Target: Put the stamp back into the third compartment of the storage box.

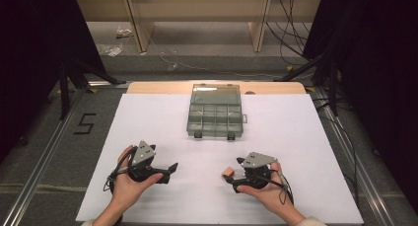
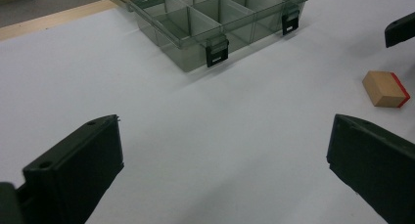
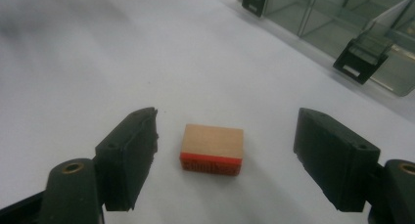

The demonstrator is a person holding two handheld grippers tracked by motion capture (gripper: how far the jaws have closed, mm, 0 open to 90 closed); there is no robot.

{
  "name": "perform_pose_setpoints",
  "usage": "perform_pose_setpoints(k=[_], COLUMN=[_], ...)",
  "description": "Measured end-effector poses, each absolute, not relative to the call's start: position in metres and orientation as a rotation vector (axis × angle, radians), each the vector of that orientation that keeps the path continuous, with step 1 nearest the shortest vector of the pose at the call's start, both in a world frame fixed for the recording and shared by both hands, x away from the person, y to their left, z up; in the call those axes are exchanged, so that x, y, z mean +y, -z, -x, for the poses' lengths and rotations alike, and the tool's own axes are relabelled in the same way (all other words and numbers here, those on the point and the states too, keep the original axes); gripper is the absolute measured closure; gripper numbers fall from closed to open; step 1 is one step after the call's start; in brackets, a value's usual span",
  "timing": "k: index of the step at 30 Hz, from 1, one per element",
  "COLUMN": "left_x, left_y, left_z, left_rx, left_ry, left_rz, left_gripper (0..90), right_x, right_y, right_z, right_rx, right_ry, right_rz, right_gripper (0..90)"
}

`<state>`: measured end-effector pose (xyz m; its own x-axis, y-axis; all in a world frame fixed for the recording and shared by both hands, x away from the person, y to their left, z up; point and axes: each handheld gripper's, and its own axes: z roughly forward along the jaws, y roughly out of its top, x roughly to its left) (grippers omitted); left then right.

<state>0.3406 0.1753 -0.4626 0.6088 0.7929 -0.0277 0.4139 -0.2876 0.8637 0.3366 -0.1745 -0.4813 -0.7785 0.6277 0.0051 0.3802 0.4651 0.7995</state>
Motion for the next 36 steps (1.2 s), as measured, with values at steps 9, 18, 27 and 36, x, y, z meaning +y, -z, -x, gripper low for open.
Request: perform_pose_setpoints(k=[9,18,27,36], left_x=[0.174,0.174,0.174,0.174], left_y=[0.464,0.464,0.464,0.464], left_z=[-0.342,-0.341,-0.342,-0.341], left_rx=[0.963,0.962,0.962,0.960], left_ry=[-0.515,-0.515,-0.515,-0.515], left_rz=[-1.919,-1.919,-1.920,-1.922], left_gripper=[0.0,0.0,0.0,0.0], right_x=[-0.162,-0.153,-0.151,-0.151], right_y=[0.492,0.495,0.497,0.496], right_z=[-0.341,-0.342,-0.340,-0.339], right_rx=[2.470,2.482,2.504,2.491], right_ry=[-1.143,-1.105,-1.081,-1.077], right_rz=[-0.863,-0.852,-0.867,-0.894], right_gripper=[28.8,34.2,44.8,55.7])
